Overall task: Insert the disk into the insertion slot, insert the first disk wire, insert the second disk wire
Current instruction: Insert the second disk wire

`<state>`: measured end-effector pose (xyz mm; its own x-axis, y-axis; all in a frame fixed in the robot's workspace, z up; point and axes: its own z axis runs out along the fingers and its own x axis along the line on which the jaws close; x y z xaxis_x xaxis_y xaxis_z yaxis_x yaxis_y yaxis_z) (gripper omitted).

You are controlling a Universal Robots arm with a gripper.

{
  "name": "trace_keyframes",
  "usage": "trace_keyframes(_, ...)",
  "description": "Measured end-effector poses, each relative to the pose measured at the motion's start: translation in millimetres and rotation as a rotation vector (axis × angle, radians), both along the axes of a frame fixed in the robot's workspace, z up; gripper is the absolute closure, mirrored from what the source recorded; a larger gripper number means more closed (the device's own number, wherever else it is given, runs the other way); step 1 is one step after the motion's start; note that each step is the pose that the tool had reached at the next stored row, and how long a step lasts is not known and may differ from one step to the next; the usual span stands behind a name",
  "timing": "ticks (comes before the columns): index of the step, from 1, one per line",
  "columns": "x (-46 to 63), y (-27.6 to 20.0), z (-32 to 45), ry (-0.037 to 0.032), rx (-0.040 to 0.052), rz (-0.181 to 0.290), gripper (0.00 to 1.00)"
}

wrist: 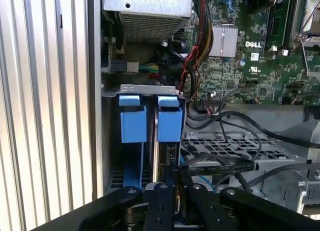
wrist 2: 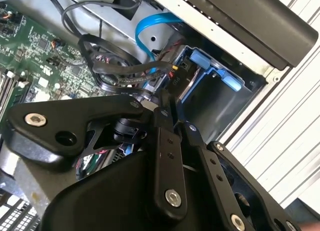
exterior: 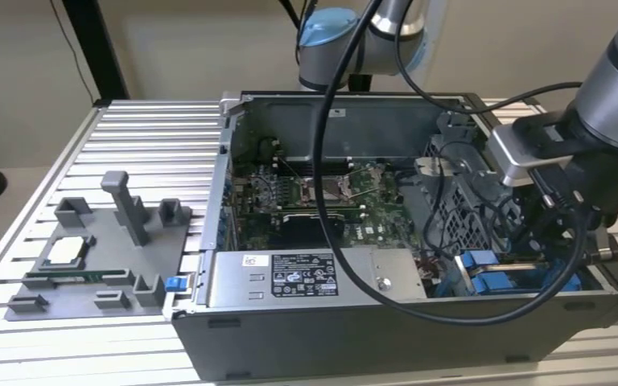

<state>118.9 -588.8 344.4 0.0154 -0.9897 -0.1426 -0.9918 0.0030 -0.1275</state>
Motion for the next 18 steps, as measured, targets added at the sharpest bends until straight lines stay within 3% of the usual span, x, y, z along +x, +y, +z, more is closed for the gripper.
trace_keyframes(10,0.2,1.1,-2.8,-0.0107,-0.0036,0.0,1.0)
trace_keyframes(18,0.2,2.7,-4.7,-0.0116,-0.0088,0.0,1.0)
